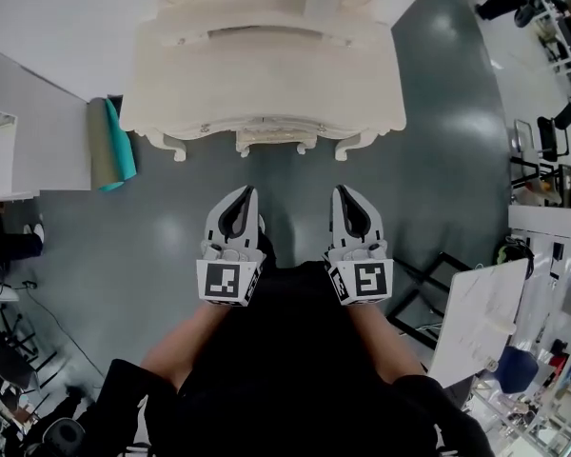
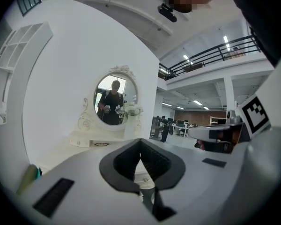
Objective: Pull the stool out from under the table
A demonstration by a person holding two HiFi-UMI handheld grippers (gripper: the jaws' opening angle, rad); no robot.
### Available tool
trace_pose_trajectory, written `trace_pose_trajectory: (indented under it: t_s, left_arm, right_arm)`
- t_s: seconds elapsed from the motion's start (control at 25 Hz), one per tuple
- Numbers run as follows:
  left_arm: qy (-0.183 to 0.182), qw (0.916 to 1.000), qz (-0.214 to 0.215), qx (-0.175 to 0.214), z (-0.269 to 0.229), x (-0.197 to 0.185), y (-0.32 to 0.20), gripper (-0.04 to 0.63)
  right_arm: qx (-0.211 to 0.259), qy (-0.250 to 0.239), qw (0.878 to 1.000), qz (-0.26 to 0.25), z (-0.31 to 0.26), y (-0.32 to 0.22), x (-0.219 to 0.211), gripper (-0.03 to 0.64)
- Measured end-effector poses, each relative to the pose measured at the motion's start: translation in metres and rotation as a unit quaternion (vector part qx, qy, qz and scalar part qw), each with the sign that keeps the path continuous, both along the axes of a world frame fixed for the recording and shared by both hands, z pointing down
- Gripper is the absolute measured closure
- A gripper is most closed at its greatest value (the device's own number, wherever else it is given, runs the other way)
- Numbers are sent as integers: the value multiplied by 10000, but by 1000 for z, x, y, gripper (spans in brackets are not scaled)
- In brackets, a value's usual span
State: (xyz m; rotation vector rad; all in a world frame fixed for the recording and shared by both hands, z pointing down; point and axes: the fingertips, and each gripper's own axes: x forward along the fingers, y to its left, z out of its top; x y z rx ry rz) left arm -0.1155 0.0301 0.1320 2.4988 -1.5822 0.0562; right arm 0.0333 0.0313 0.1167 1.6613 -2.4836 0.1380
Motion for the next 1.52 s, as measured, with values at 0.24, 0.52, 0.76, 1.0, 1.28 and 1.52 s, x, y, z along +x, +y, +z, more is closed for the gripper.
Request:
trace_pose_trajectory:
  t_s: [0.24,0.52,0.76,1.0,1.28,1.52]
  left_arm:
    - [-190,9997,152,-47,8,-12,-29,581]
    - [-224,9990,-68,-392,31,-17,-59,581]
    - [-79,9985,-436,-322,31,-14,-88,581]
    - [-207,9950,-880,-417,54,-8,-113,581]
    - [-245,9940,-972,-437,86,-14,-119,581]
    - [-217,9962,-605,-596,128,-22,-112,581]
  right_arm:
    - [-68,102,9999,53,2,-23,-13,598]
    - [-123,-44,9999,26,12,-59,-11,598]
    - [-174,-191,9996,-136,25,-99,1,598]
    - [-172,95,9984,-526,51,-138,16,598]
    - [-314,152,9972,-654,82,-142,21,597]
    - [-422,265,9966,-657,125,-124,5,597]
